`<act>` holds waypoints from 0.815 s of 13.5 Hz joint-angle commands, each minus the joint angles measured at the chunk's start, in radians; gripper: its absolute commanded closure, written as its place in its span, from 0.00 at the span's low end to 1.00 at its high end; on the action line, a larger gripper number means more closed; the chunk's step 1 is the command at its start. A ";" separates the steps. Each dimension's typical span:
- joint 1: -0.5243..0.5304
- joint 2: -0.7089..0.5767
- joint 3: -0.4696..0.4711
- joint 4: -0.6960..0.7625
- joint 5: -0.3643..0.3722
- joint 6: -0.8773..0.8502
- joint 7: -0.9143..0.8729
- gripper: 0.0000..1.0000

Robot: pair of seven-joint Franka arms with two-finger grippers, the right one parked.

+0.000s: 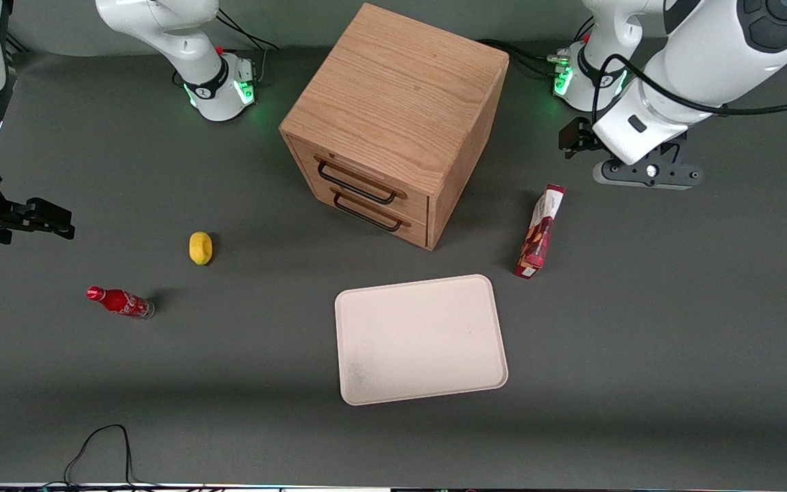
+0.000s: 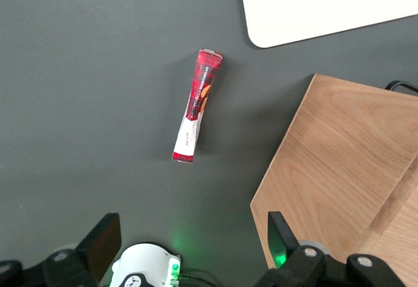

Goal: Place red cookie box on tray
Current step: 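Move the open left gripper down over the red tartan cookie box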

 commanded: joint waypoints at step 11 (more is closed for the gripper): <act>-0.002 -0.033 0.009 -0.543 -0.009 0.599 0.270 0.01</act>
